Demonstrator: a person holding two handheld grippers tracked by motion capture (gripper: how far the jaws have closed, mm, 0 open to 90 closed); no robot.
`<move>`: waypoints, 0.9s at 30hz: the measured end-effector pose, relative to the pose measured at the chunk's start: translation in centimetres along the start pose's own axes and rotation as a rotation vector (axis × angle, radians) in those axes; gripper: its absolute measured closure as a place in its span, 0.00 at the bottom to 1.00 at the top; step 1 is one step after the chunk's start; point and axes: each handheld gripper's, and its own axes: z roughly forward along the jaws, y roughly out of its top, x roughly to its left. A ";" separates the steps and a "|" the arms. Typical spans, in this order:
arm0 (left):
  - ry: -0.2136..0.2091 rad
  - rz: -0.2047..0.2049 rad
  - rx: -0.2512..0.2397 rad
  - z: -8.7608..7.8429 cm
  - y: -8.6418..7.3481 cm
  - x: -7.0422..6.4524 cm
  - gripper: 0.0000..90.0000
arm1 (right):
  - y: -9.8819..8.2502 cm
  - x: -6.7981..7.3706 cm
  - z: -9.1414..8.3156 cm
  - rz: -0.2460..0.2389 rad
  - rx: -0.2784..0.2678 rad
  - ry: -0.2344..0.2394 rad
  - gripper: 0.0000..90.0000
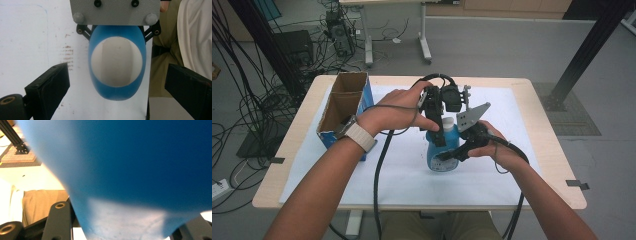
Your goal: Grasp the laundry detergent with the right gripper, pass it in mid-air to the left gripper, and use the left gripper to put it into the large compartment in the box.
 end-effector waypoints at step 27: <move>0.001 -0.007 -0.002 -0.1 -0.2 0.0 0.07 | 0.0 0.0 0.1 0.008 0.004 0.005 0.49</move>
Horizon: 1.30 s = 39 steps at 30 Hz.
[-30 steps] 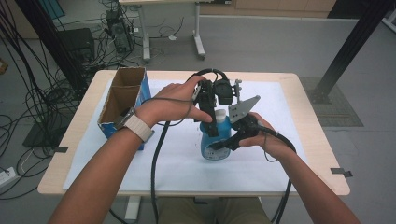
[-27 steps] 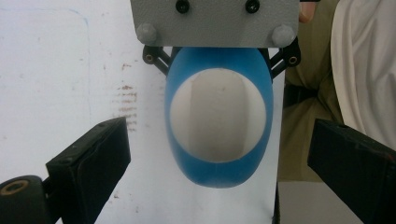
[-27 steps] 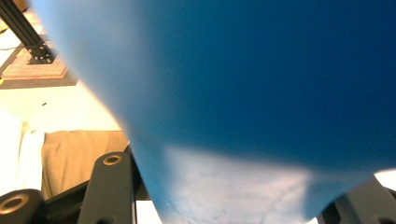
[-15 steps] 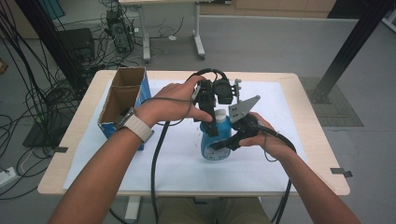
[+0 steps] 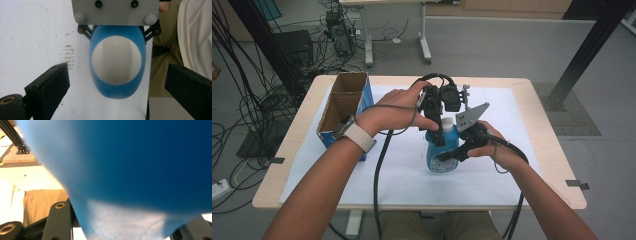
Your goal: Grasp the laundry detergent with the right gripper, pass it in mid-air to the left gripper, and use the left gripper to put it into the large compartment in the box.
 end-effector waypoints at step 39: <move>0.003 0.009 0.003 0.1 0.1 -0.2 0.07 | 0.0 0.0 -0.1 0.000 0.002 0.007 0.49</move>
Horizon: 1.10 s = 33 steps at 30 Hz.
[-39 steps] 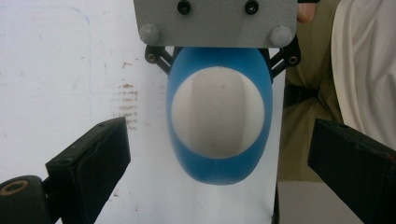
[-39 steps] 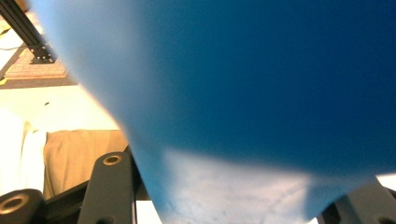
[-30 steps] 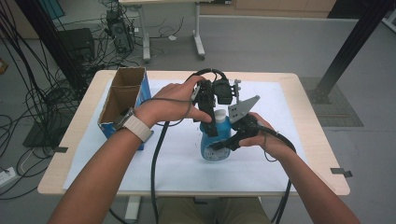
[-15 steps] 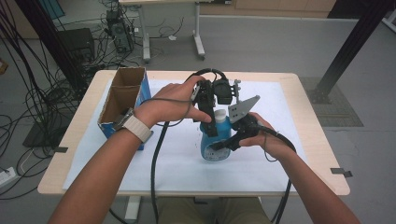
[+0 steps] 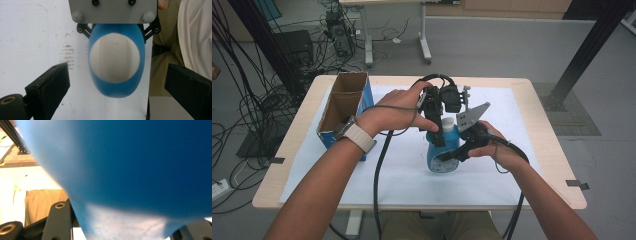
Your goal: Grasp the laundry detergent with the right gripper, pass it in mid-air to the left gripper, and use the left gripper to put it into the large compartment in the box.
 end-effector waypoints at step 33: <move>0.004 0.002 0.012 0.0 0.1 -0.1 0.07 | 0.0 0.0 -0.1 0.006 -0.001 0.001 0.49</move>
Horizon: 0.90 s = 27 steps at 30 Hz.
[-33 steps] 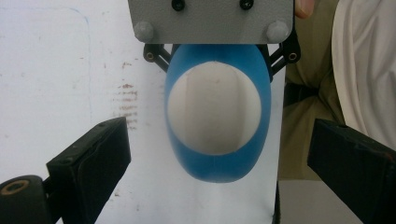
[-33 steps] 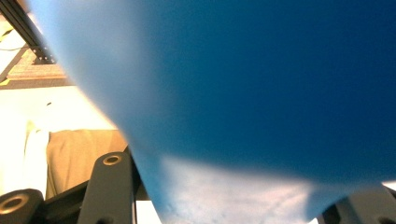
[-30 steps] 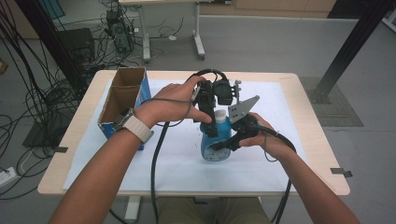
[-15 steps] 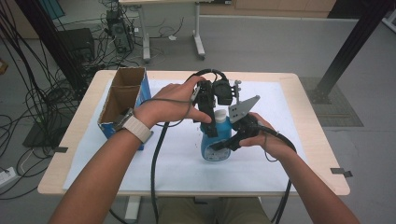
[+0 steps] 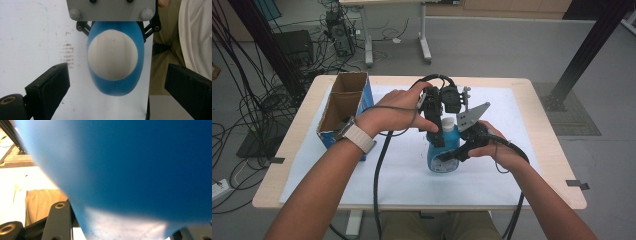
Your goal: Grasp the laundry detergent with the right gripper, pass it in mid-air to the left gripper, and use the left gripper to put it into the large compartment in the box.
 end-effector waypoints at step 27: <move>0.001 0.002 0.021 0.7 0.7 -0.2 0.07 | 0.6 0.3 -0.3 0.002 0.010 -0.001 0.49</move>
